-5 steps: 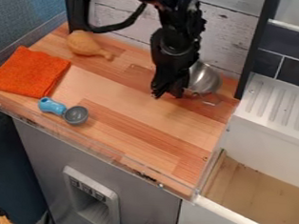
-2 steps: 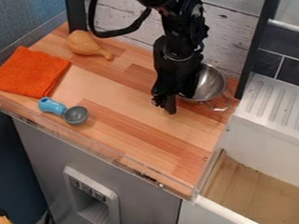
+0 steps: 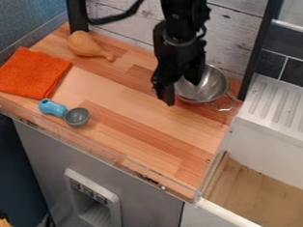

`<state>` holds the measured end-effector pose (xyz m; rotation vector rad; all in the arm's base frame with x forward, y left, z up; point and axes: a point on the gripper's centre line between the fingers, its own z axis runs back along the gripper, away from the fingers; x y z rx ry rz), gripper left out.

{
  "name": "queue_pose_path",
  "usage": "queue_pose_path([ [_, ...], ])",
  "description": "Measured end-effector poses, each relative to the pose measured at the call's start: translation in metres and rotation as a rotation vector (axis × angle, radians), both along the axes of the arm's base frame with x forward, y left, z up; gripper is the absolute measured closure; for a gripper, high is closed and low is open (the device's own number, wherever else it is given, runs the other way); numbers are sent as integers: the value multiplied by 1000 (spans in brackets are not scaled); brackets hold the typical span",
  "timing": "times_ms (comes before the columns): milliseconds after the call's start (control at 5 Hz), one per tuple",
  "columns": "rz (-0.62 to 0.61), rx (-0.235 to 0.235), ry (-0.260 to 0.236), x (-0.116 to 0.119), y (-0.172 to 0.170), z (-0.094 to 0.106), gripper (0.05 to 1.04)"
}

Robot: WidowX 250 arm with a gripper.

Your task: Moved the silver bowl to the upper right side of the table

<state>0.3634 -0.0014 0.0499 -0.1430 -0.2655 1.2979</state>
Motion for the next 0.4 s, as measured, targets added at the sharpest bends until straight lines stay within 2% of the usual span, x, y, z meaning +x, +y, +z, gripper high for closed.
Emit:
queue_pose_path([
  [200, 10, -4, -74, -4, 8, 39, 83],
  [400, 21, 29, -96, -10, 14, 52, 83],
])
